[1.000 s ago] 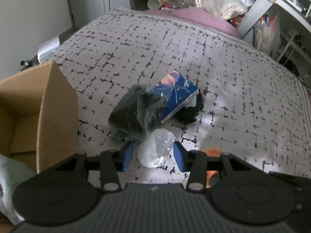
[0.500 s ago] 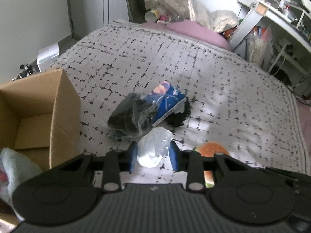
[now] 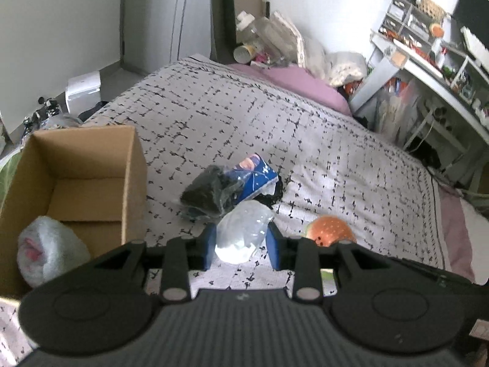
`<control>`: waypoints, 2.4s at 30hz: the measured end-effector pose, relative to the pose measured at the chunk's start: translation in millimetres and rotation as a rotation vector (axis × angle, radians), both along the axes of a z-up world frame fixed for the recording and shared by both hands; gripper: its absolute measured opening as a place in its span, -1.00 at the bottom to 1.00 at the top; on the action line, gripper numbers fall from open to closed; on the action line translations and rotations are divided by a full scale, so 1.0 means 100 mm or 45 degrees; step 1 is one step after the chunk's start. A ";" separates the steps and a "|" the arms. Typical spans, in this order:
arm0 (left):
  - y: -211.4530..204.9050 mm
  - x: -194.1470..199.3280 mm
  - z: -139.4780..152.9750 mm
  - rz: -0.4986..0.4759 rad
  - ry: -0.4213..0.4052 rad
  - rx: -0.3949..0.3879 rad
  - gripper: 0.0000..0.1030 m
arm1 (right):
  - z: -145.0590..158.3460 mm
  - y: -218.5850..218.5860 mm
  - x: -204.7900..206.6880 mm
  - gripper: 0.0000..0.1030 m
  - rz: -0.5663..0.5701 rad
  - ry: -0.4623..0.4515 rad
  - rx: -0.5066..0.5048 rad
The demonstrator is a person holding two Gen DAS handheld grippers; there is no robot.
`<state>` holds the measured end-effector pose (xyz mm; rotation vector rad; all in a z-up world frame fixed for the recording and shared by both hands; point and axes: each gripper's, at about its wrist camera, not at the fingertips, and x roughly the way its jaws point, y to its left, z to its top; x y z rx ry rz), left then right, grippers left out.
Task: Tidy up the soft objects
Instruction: 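Grasp the white plastic bag with the left gripper while the right grasps the burger plush, then carry the white bag and burger plush into the box and release both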
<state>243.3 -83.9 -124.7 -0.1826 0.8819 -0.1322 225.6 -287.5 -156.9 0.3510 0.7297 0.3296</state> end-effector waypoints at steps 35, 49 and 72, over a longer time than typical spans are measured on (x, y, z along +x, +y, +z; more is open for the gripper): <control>1.31 -0.25 0.45 0.201 -0.091 -0.085 -0.36 | 0.72 1.07 -0.10 -0.58 0.184 -0.192 -0.028; 1.38 -0.26 -0.11 0.230 0.082 -0.152 -0.35 | 0.71 1.43 0.02 -0.58 0.264 -0.171 -0.059; 1.52 -0.27 -0.20 0.299 0.157 -0.159 -0.09 | 0.52 1.66 0.14 -0.58 0.263 -0.026 0.043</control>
